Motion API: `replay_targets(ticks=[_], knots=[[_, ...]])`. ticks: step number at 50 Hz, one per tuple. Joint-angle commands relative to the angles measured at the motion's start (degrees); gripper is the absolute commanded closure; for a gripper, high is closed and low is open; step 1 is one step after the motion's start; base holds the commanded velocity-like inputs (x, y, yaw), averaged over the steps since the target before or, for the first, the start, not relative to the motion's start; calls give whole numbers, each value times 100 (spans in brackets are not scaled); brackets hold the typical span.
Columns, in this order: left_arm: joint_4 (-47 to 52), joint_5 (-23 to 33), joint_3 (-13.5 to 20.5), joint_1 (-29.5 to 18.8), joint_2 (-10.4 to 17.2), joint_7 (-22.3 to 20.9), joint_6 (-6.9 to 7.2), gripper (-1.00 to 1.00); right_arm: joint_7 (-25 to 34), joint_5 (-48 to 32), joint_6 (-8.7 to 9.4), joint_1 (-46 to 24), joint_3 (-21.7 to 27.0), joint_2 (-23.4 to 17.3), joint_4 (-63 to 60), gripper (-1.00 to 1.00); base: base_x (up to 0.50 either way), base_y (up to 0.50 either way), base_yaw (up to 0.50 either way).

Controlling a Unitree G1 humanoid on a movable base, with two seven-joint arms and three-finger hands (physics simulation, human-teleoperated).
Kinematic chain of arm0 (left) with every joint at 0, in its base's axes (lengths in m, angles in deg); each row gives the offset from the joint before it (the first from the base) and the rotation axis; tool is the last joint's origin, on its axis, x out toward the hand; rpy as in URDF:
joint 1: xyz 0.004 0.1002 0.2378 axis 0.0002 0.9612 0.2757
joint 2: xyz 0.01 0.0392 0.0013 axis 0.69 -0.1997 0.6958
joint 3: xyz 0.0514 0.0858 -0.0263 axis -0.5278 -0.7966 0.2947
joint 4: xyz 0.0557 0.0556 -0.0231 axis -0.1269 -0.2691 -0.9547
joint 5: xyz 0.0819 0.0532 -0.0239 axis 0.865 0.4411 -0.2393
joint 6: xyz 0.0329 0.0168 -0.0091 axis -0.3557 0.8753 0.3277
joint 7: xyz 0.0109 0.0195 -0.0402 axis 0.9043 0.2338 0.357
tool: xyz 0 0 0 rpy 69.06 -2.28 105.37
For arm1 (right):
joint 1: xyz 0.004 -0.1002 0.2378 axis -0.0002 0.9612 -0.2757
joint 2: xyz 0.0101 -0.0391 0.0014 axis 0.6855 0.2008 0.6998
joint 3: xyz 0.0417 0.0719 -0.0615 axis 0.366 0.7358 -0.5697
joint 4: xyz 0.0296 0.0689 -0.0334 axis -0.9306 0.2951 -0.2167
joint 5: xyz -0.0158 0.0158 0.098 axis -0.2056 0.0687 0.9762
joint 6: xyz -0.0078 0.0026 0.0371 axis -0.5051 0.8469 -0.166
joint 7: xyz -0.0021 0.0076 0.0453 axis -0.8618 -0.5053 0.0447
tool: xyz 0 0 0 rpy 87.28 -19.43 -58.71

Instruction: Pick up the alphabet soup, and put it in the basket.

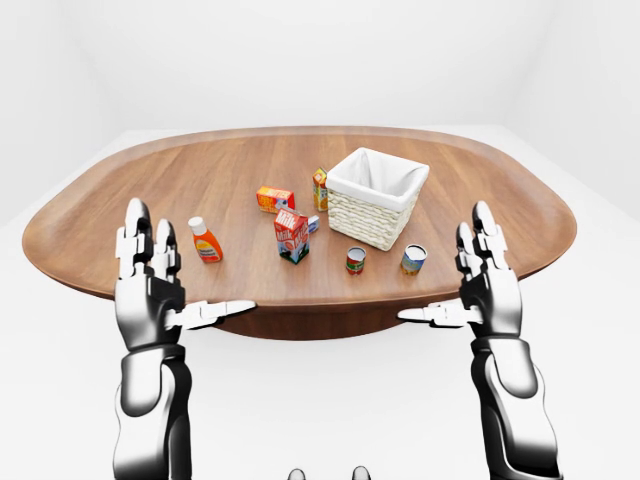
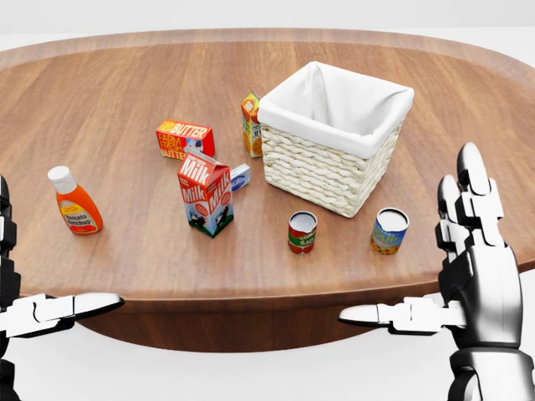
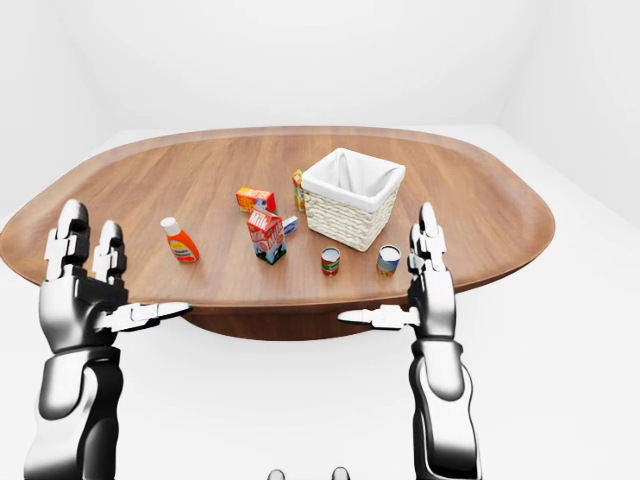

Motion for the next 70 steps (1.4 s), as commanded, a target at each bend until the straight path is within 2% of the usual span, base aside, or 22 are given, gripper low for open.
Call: replay_targets(ticks=[1,17,52,70], knots=[[104,-26,24,22,-9,7,0,-100,11,-49,0,39,-19,15,-129,-100,0,0,0],[12,31,-26,29,-28,-5,0,-100,37,-63,0,72,-71,38,-97,-100,0,-3,0],[-90,69,-31,24,-13,-21,0,-100,65,-201,0,91,-154,34,31,-100,0,-44,0],[-72,53,-33,13,-11,-8,0,-100,124,-259,0,119,-226,49,49,-100,0,-7,0]])
